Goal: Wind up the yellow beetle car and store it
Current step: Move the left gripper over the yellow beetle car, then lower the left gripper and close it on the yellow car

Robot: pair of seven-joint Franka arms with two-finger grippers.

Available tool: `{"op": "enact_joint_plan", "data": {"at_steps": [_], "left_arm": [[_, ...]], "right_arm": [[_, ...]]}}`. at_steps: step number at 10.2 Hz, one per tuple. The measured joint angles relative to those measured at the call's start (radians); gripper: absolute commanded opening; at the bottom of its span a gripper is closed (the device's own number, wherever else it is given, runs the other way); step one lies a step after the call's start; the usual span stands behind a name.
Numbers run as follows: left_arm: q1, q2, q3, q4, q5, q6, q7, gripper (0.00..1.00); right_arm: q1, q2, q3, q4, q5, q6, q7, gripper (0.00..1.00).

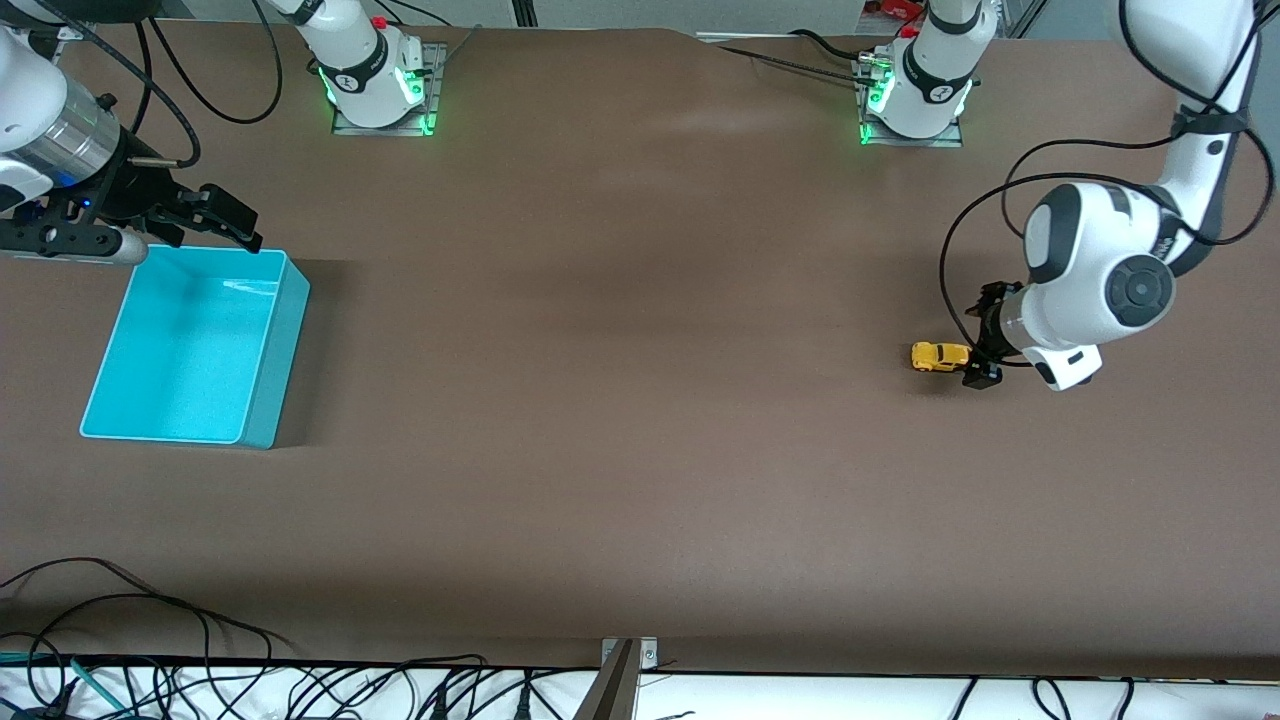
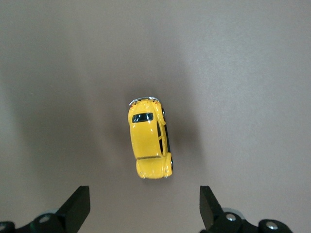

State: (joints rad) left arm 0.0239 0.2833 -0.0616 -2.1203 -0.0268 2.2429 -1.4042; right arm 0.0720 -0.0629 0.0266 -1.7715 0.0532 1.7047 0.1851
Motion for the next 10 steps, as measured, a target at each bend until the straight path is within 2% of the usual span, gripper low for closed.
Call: {"op": "enact_joint_plan", "data": {"at_steps": [3, 10], "left_arm": [[0.006, 0.013, 0.006, -0.051, 0.000, 0.074, -0.064, 0.99], [0.017, 0.093, 0.017, -0.052, 0.016, 0.119, -0.120, 0.96]], "right_arm": [[0.001, 0.003, 0.001, 0.000, 0.000, 0.000, 0.000, 1.00], [0.007, 0.003, 0.003, 0.000, 0.000, 0.002, 0.000, 1.00]]}}
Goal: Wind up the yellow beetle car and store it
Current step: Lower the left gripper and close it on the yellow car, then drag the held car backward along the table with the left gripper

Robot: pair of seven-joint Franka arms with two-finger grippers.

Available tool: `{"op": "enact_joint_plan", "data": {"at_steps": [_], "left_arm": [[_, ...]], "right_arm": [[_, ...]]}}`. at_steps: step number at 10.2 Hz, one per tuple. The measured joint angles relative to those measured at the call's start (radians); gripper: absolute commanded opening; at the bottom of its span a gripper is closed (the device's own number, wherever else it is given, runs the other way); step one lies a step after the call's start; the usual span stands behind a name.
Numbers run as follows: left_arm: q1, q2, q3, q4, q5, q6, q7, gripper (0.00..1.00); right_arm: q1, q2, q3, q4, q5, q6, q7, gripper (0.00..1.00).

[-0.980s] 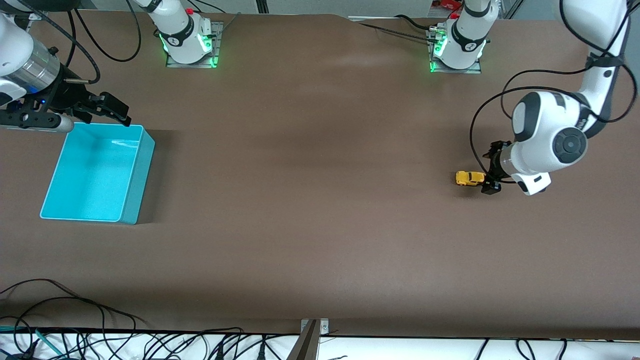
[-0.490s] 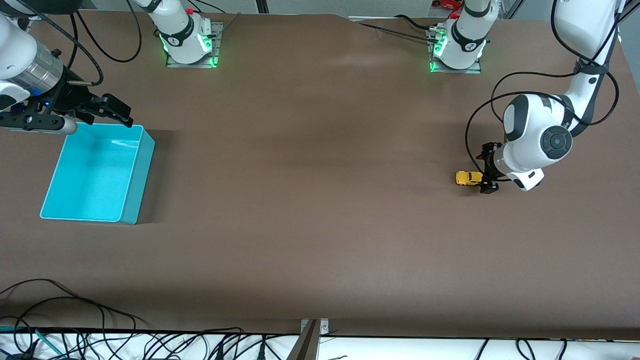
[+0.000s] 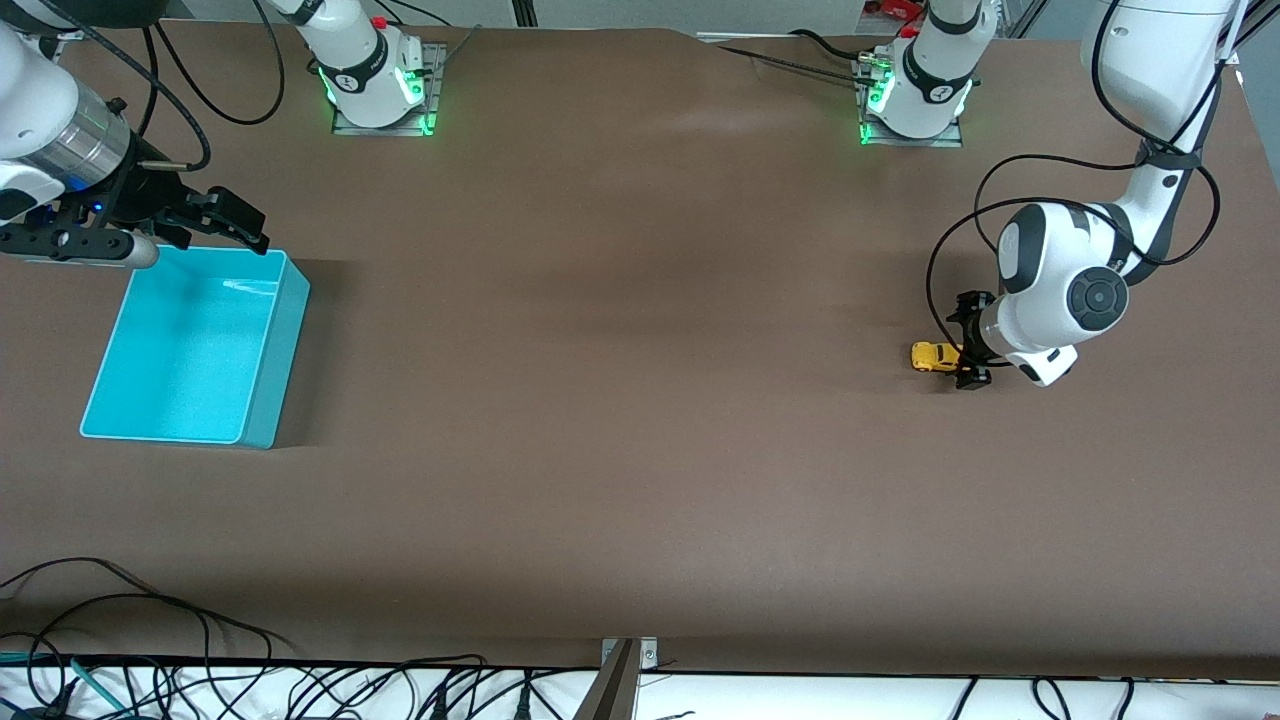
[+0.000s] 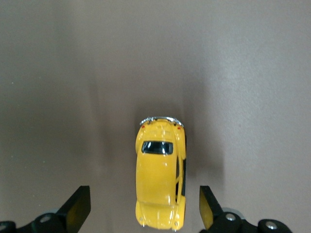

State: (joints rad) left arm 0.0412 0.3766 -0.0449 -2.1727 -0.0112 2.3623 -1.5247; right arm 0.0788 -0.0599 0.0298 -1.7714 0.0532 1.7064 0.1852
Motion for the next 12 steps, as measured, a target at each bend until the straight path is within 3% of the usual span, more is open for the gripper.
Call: {"op": "enact_joint_plan", "data": {"at_steps": [2, 6, 8, 9, 10, 11, 12], "left_arm": [[0.007, 0.008, 0.001, 0.000, 0.005, 0.000, -0.006, 0.88], [0.004, 0.016, -0.001, 0.000, 0.006, 0.001, -0.023, 0.87], [0.002, 0.020, -0.003, 0.000, 0.006, 0.001, -0.026, 0.76], [0.002, 0.024, -0.003, 0.000, 0.006, 0.001, -0.027, 0.64], [0.002, 0.027, -0.003, 0.000, 0.006, 0.004, -0.028, 0.41], [0.002, 0.027, -0.003, 0.002, 0.006, 0.009, -0.029, 0.12], [0.002, 0.026, -0.004, 0.004, 0.006, 0.010, -0.030, 0.00]], "right_arm": [[0.000, 0.000, 0.000, 0.000, 0.000, 0.000, 0.000, 1.00], [0.000, 0.000, 0.000, 0.000, 0.000, 0.000, 0.000, 1.00], [0.000, 0.000, 0.000, 0.000, 0.000, 0.000, 0.000, 1.00], [0.000, 0.000, 0.000, 0.000, 0.000, 0.000, 0.000, 1.00], [0.000, 0.000, 0.000, 0.000, 0.000, 0.000, 0.000, 1.00], [0.000, 0.000, 0.000, 0.000, 0.000, 0.000, 0.000, 1.00], [0.000, 0.000, 0.000, 0.000, 0.000, 0.000, 0.000, 1.00]]}}
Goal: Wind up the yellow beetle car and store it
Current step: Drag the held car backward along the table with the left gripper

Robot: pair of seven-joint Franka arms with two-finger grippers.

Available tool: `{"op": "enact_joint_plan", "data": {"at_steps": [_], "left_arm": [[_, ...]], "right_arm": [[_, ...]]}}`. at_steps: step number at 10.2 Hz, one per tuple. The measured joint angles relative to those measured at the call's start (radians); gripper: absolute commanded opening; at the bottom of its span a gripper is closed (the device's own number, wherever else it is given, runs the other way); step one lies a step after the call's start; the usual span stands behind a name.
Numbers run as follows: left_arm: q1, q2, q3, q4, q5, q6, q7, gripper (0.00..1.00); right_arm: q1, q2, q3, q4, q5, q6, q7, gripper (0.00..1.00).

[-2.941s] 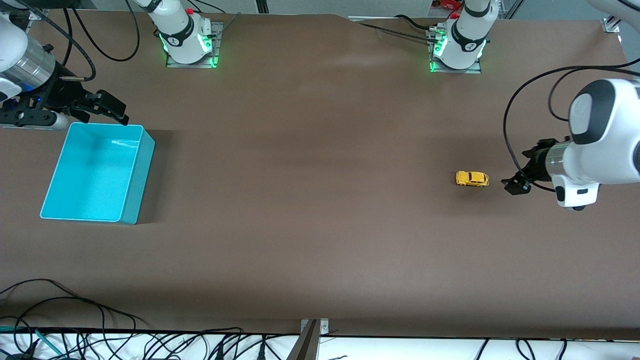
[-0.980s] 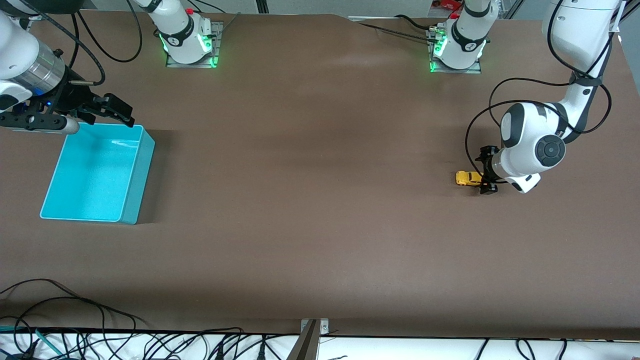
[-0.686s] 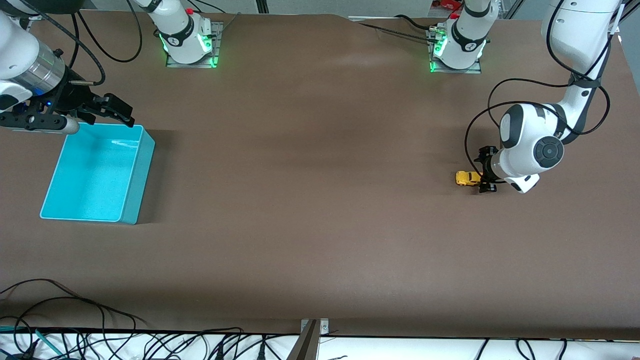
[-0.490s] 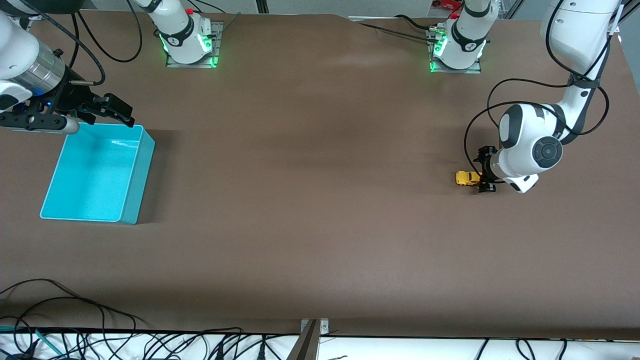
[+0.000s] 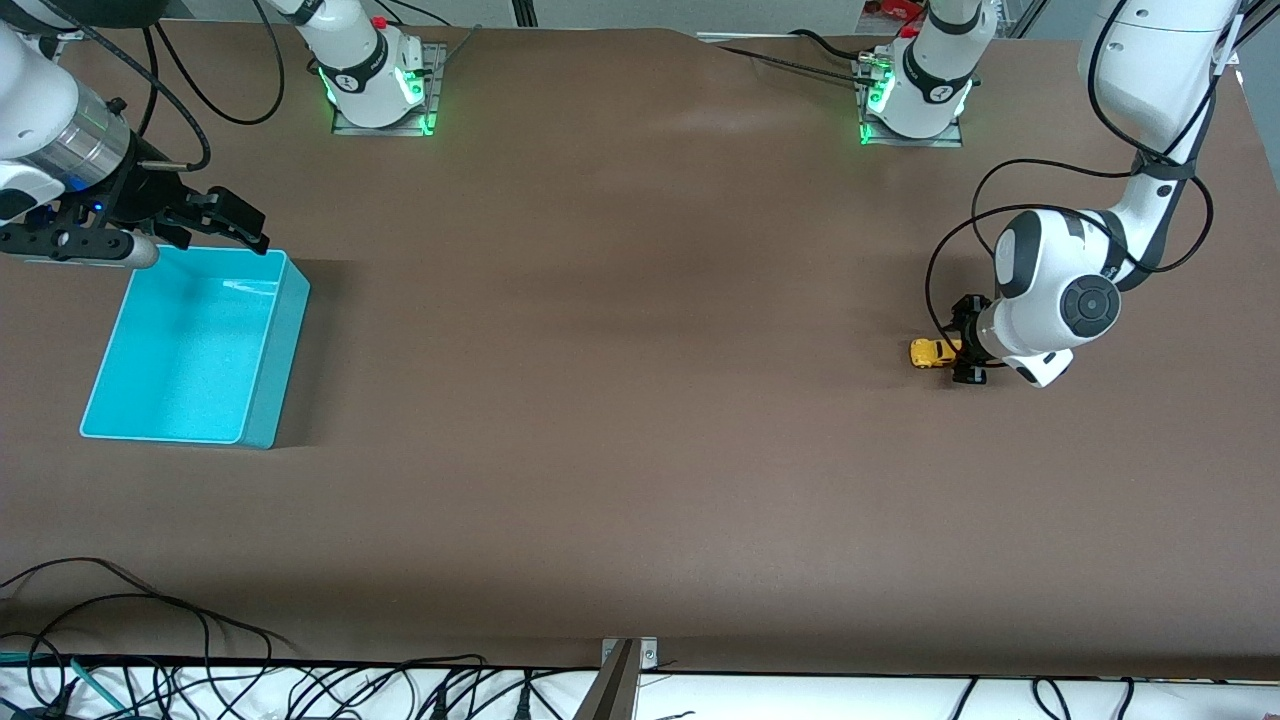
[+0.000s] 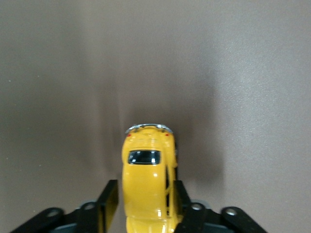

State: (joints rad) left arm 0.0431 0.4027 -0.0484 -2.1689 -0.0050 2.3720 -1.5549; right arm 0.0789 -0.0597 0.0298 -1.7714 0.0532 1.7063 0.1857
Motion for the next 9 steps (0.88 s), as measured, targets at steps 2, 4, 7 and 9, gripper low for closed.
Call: {"op": "enact_joint_plan", "data": {"at_steps": [2, 4, 7, 9], "left_arm": [[0.000, -0.003, -0.001, 0.001, 0.000, -0.001, -0.001, 0.00], [0.000, -0.003, -0.003, 0.002, 0.000, -0.001, -0.002, 0.00], [-0.005, -0.003, -0.033, 0.004, 0.000, -0.001, -0.028, 0.00], [-0.014, -0.003, -0.084, 0.015, 0.000, 0.000, -0.101, 0.00]], "right_arm": [[0.000, 0.000, 0.000, 0.000, 0.000, -0.001, 0.000, 1.00], [0.000, 0.001, 0.000, 0.000, 0.000, -0.001, 0.000, 1.00], [0.000, 0.001, 0.000, 0.000, 0.000, -0.001, 0.000, 1.00], [0.000, 0.000, 0.000, 0.000, 0.000, -0.001, 0.000, 1.00]]}}
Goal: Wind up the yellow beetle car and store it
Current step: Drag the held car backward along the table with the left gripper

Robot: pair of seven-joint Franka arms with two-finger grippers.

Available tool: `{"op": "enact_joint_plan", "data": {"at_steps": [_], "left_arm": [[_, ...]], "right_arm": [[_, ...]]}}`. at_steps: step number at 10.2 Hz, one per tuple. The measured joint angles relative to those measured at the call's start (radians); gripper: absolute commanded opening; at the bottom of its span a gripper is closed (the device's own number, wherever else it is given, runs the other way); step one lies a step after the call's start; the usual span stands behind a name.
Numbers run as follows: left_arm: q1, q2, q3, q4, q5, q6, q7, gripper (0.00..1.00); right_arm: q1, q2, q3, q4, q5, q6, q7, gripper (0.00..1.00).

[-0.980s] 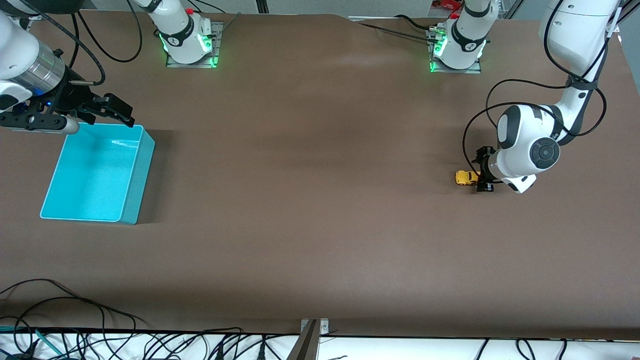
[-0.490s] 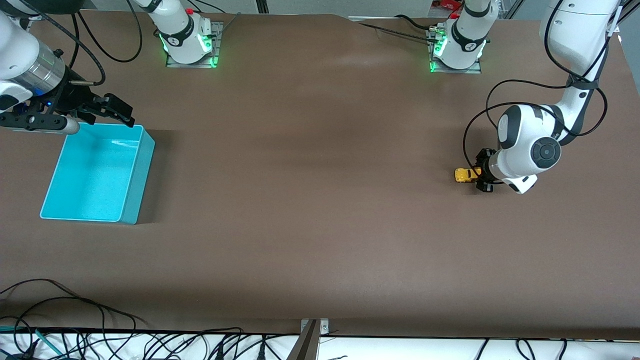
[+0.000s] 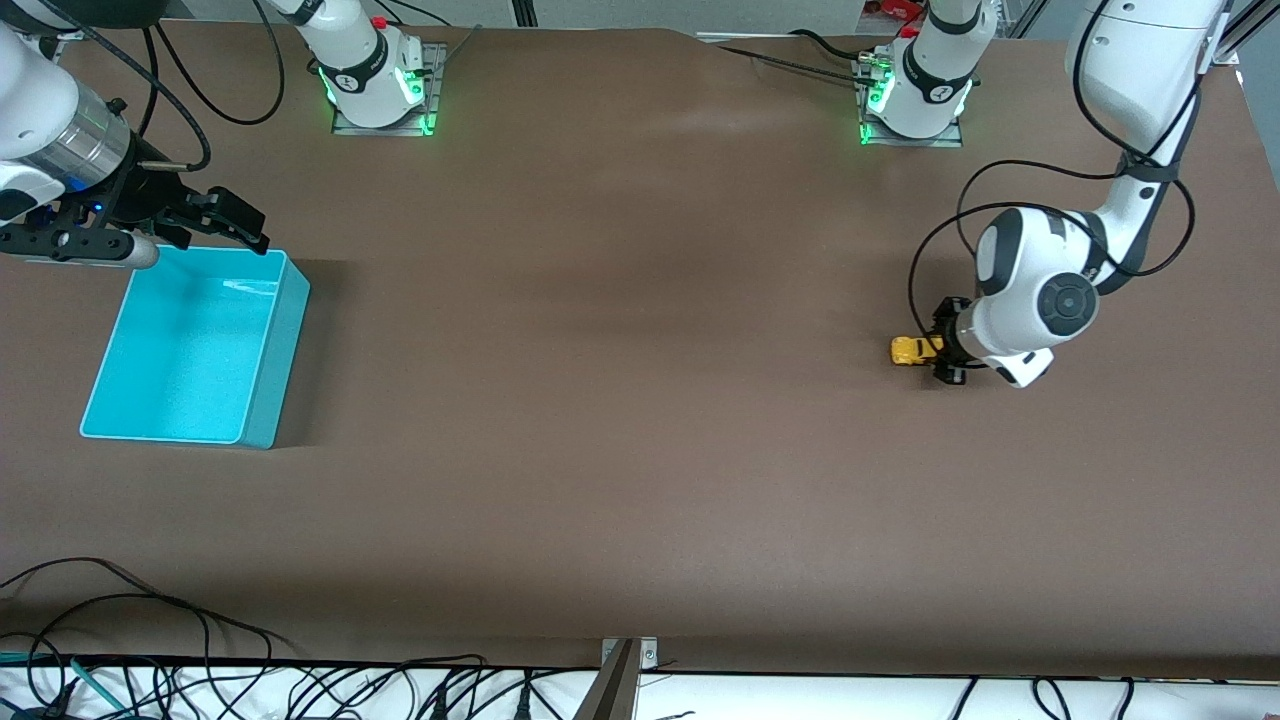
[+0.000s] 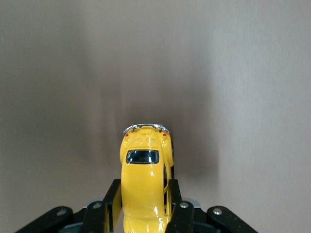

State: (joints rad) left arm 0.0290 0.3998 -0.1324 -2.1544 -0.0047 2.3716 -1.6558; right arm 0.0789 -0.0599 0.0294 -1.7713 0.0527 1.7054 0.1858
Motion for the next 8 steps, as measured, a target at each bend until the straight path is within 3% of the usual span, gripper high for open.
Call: {"op": "enact_joint_plan", "data": {"at_steps": [8], "left_arm": [[-0.056, 0.027, -0.026, 0.011, 0.000, 0.068, -0.060, 0.00]], "right_arm": [[0.000, 0.000, 0.000, 0.000, -0.003, 0.000, -0.037, 1.00]]}}
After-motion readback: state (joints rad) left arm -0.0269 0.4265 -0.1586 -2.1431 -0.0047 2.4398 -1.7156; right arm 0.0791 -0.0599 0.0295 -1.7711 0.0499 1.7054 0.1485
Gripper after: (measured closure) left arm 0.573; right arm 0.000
